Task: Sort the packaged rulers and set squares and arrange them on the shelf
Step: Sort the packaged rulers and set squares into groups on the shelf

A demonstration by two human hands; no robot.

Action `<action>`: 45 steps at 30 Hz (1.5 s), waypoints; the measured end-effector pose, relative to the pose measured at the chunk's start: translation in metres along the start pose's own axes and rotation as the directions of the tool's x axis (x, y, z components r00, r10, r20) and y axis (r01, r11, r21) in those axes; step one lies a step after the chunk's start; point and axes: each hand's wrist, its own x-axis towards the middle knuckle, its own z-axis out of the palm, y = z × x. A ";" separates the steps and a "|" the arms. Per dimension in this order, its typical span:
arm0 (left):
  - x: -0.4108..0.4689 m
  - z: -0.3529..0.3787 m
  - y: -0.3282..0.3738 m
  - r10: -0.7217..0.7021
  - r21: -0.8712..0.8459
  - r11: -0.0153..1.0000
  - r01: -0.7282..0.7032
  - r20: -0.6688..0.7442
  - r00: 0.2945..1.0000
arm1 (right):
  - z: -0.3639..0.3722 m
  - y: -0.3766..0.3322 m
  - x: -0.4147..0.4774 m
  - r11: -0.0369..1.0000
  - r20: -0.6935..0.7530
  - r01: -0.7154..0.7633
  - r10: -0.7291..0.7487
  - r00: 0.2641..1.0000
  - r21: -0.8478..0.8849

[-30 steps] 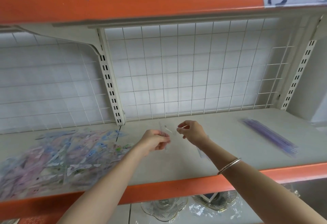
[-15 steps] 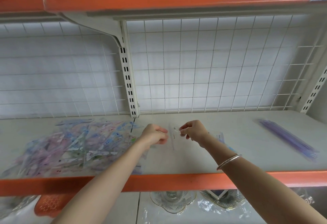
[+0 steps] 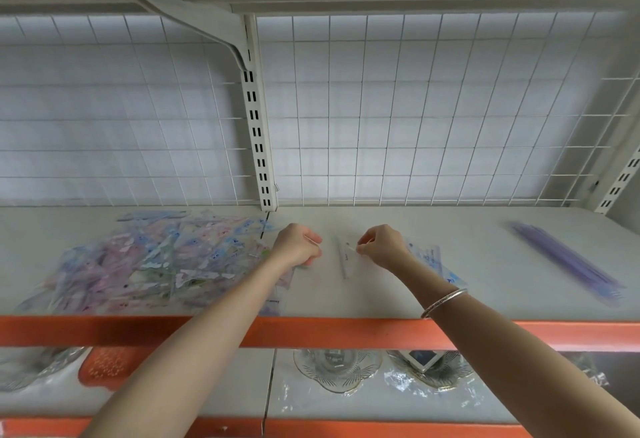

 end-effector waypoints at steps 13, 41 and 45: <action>-0.004 -0.035 -0.010 0.042 0.095 0.995 -0.033 -0.085 0.996 | 0.009 -0.015 0.004 0.992 0.008 0.103 -0.102 0.995 -0.069; -0.025 -0.125 -0.095 -0.001 0.696 0.716 0.053 -0.075 0.997 | 0.081 -0.090 0.013 0.903 0.340 0.360 -0.270 0.901 -0.234; -0.026 -0.125 -0.097 0.023 0.645 0.764 0.026 -0.068 0.997 | 0.082 -0.093 0.013 0.897 0.333 0.369 -0.280 0.900 -0.244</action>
